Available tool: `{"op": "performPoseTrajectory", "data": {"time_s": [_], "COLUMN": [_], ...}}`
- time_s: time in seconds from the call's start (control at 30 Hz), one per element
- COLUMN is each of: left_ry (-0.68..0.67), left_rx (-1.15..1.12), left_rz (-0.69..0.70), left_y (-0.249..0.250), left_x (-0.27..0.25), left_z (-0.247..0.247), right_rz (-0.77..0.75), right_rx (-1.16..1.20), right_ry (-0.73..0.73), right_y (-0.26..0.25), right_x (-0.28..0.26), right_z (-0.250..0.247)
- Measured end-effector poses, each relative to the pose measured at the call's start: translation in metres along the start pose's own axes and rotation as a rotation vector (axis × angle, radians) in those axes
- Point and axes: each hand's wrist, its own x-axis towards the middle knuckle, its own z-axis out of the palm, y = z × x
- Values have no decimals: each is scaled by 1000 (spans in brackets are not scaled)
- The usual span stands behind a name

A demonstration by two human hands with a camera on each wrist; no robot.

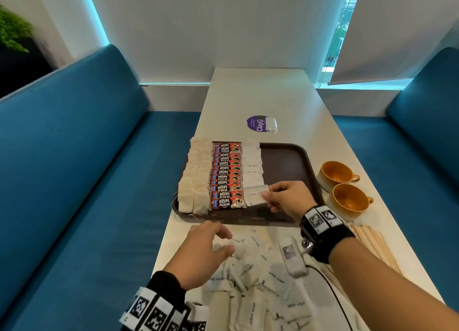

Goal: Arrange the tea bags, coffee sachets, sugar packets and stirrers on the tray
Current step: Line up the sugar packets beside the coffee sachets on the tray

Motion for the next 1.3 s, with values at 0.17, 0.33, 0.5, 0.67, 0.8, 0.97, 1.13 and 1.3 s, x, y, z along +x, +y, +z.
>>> {"op": "performPoseTrajectory", "data": {"time_s": [0.17, 0.33, 0.5, 0.67, 0.8, 0.97, 1.13, 1.3], "left_ry": [-59, 13, -48, -57, -26, -29, 23, 20], "left_rx": [84, 70, 104, 308, 345, 281, 77, -122], "left_rz": [4, -27, 90, 94, 5, -82, -176, -218], "left_y": [-13, -20, -11, -10, -14, -19, -30, -36], "left_x": [16, 23, 30, 35, 28, 13, -8, -32], "left_z": [8, 13, 23, 37, 36, 21, -2, -17], "right_rz": [115, 157, -126, -143, -165, -162, -68, -84], "right_rx": [-245, -540, -630, -720, -1091, -1159, -811, -573], "right_ry": [44, 37, 41, -240, -165, -105, -77, -115], "right_y": [1, -2, -10, 0, 20, 31, 37, 42], "right_x": [45, 57, 21, -52, -68, -69, -66, -72], "right_z": [6, 14, 9, 9, 27, 44, 43, 39]}}
